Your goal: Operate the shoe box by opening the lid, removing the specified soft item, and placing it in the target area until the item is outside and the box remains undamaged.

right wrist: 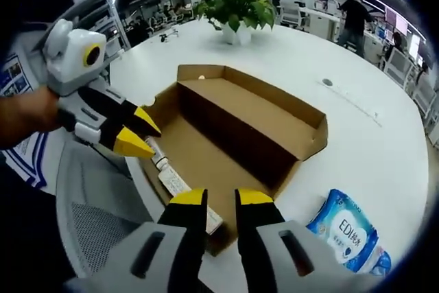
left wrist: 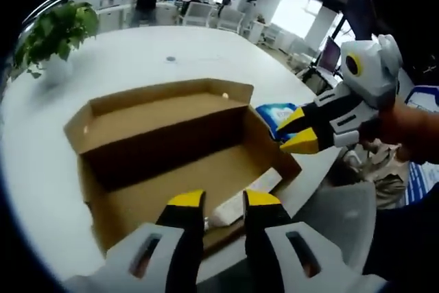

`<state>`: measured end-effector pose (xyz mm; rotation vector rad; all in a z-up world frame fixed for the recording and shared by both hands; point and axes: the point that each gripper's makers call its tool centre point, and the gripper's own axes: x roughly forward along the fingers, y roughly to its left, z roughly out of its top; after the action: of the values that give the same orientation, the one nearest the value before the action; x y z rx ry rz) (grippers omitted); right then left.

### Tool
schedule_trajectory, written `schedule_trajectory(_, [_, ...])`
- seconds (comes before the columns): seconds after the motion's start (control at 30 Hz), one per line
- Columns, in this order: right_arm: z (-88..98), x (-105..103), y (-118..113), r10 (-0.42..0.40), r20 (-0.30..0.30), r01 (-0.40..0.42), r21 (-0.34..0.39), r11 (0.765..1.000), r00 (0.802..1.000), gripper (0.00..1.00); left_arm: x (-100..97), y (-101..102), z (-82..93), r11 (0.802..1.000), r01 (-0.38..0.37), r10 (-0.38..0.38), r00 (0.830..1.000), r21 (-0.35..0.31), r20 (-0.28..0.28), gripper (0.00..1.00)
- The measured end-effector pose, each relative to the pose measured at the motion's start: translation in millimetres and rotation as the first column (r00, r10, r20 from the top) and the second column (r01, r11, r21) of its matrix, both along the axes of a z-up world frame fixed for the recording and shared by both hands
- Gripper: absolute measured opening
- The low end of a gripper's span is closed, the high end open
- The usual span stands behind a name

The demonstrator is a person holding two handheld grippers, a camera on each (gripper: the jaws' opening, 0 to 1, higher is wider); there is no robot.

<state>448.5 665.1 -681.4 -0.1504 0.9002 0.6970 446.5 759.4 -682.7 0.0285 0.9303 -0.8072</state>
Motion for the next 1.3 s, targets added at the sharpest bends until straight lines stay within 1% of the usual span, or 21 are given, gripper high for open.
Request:
schedule_trajectory(0.17, [-5.5,-2.8,0.3,0.016,-0.028,-0.016,0.000,1.000,0.999,0.15,1.9,0.1,-4.2,1.000,0.003,-0.003,1.000,0.009,-0.016,0.19])
schedule_trajectory(0.23, [-9.6,-5.3,0.2,0.031,-0.052,-0.031,-0.001,1.000,0.998,0.15,2.2,-0.4,-6.3,1.000,0.007,-0.006,1.000,0.015,-0.024,0.19])
schedule_trajectory(0.33, [-14.6,-8.8,0.7,0.060,-0.088,-0.060,-0.001,0.998,0.994,0.14,3.1,-1.1,-8.9,1.000,0.010,-0.009,0.999,0.025,-0.032,0.19])
schedule_trajectory(0.43, [-19.4,-8.6,-1.1,0.090,-0.103,-0.092,-0.017,0.996,0.991,0.15,2.3,-1.9,-13.1,0.999,0.021,-0.019,0.999,0.037,-0.049,0.19])
schedule_trajectory(0.57, [-23.6,-9.1,-4.1,0.104,-0.134,-0.107,-0.016,0.994,0.986,0.15,1.8,-1.0,-18.0,0.998,0.032,-0.028,0.998,0.053,-0.064,0.18])
schedule_trajectory(0.67, [-27.4,-11.5,-5.4,0.121,-0.157,-0.125,-0.014,0.992,0.980,0.15,0.2,-1.5,-20.6,0.998,0.041,-0.037,0.996,0.052,-0.083,0.19])
schedule_trajectory(0.77, [-30.4,-13.7,-6.3,0.143,-0.172,-0.148,-0.017,0.989,0.975,0.16,-2.7,-3.4,-23.2,0.996,0.078,-0.073,0.993,0.051,-0.096,0.18])
schedule_trajectory(0.83, [-31.3,-15.2,-7.0,0.156,-0.183,-0.162,-0.020,0.987,0.971,0.16,-3.6,-4.2,-24.3,0.986,0.156,-0.152,0.985,0.060,-0.078,0.18])
schedule_trajectory(0.87, [-31.2,-15.5,-7.2,0.161,-0.183,-0.168,-0.020,0.986,0.970,0.16,-3.0,-3.6,-24.6,0.984,0.166,-0.161,0.984,0.066,-0.072,0.18])
schedule_trajectory(0.9, [-31.9,-14.7,-8.1,0.165,-0.185,-0.171,-0.020,0.985,0.969,0.16,-1.8,-2.3,-25.3,0.976,0.203,-0.199,0.978,0.081,-0.054,0.19])
schedule_trajectory(0.93, [-32.1,-14.0,-9.1,0.166,-0.186,-0.173,-0.019,0.985,0.968,0.16,-4.7,-2.0,-26.3,0.961,0.261,-0.258,0.965,0.093,-0.047,0.19])
schedule_trajectory(0.97, [-32.5,-13.5,-10.2,0.169,-0.189,-0.175,-0.017,0.984,0.967,0.16,-3.7,-1.0,-26.6,0.957,0.274,-0.271,0.962,0.101,-0.039,0.19])
schedule_trajectory(1.03, [-33.1,-14.4,-11.1,0.179,-0.196,-0.185,-0.014,0.983,0.964,0.16,-5.8,-1.8,-27.1,0.937,0.332,-0.331,0.943,0.108,-0.027,0.18])
schedule_trajectory(1.07, [-32.7,-15.5,-10.3,0.194,-0.199,-0.199,-0.007,0.980,0.961,0.16,-6.2,-3.3,-26.2,0.935,0.340,-0.340,0.940,0.105,-0.020,0.18])
schedule_trajectory(1.1, [-32.9,-16.1,-10.2,0.204,-0.203,-0.209,-0.004,0.978,0.958,0.17,-10.1,-5.7,-26.6,0.909,0.399,-0.401,0.916,0.118,-0.007,0.18])
schedule_trajectory(1.17, [-32.0,-18.4,-7.3,0.248,-0.205,-0.251,0.013,0.968,0.947,0.17,-14.6,-8.3,-30.2,0.862,0.482,-0.492,0.871,0.157,0.024,0.18])
schedule_trajectory(1.2, [-31.5,-20.0,-6.2,0.261,-0.213,-0.263,0.021,0.965,0.942,0.18,-19.3,-9.4,-30.6,0.846,0.509,-0.518,0.855,0.158,0.016,0.18])
schedule_trajectory(1.23, [-31.5,-20.3,-6.4,0.263,-0.217,-0.265,0.020,0.964,0.940,0.18,-21.1,-11.5,-30.4,0.844,0.515,-0.523,0.852,0.150,0.015,0.18])
schedule_trajectory(1.27, [-31.6,-20.2,-6.7,0.276,-0.217,-0.279,0.015,0.960,0.936,0.18,-21.2,-11.9,-30.3,0.848,0.511,-0.517,0.856,0.143,0.012,0.17])
schedule_trajectory(1.3, [-31.6,-20.2,-6.5,0.289,-0.215,-0.293,0.014,0.956,0.933,0.18,-22.1,-12.5,-31.6,0.841,0.522,-0.529,0.849,0.146,0.011,0.17])
